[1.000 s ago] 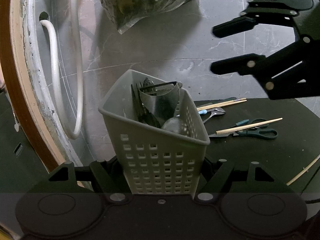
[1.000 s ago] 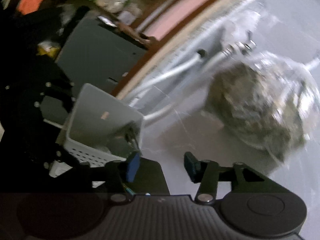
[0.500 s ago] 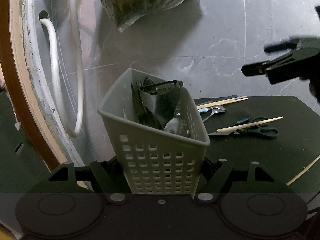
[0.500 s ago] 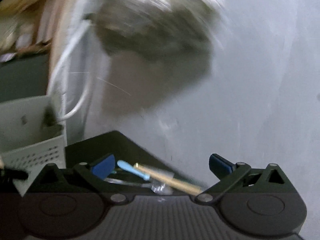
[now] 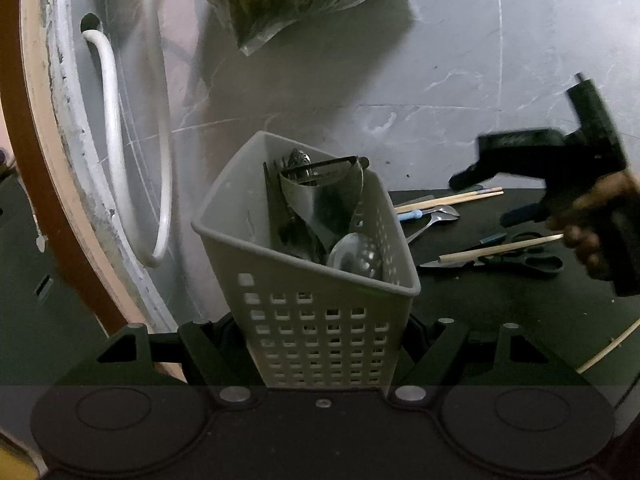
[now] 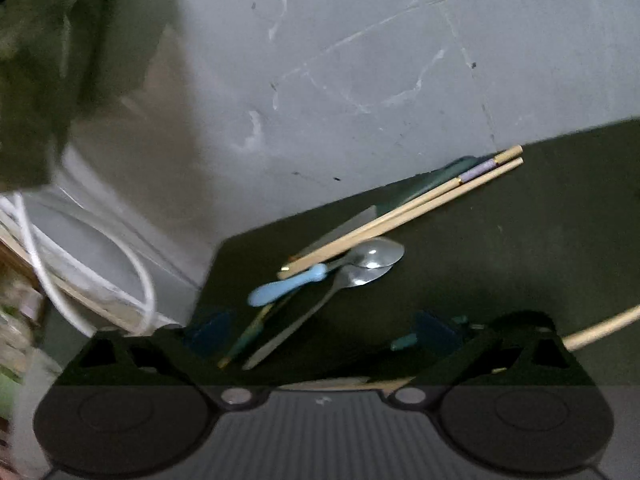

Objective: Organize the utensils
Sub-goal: 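Withdraw the right gripper from the caddy toward the utensil pile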

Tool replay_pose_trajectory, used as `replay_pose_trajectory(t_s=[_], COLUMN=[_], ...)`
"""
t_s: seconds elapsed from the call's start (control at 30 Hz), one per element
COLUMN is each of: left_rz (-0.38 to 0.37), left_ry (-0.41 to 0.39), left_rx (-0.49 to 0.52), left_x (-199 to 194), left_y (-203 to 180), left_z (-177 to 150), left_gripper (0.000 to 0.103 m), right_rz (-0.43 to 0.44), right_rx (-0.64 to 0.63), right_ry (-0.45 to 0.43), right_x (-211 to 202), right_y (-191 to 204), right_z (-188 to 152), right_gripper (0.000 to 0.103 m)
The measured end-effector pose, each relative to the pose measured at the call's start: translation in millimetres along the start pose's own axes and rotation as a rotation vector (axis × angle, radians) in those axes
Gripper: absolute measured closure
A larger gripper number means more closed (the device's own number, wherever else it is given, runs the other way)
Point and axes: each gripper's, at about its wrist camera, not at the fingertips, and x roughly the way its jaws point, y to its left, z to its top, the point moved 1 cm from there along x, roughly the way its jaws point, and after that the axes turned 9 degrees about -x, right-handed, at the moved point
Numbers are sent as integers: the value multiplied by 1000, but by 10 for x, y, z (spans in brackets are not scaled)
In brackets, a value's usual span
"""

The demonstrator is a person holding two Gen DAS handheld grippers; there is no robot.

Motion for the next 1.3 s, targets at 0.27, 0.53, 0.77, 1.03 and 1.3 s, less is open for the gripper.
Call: replay_pose_trajectory(t_s=[0.27, 0.53, 0.77, 1.03, 1.3], left_rz=[15, 24, 24, 24, 25], left_ry=[8, 10, 10, 9, 10], left_rx=[-6, -5, -5, -7, -5], left_x=[-3, 8, 9, 10, 15], left_y=[-20, -41, -42, -45, -50], left_z=[12, 19, 20, 19, 20], left_gripper=[25, 25, 25, 25, 25], right_rz=[-137, -190, -281, -293, -301], right_rx=[-109, -153, -249, -219, -241], right_ry=[52, 17, -8, -21, -5], right_x=[337, 511, 529, 478, 559], right_y=[236, 345, 401, 326, 369], right_z=[-19, 29, 12, 7, 49], right_gripper=[30, 37, 56, 61, 51])
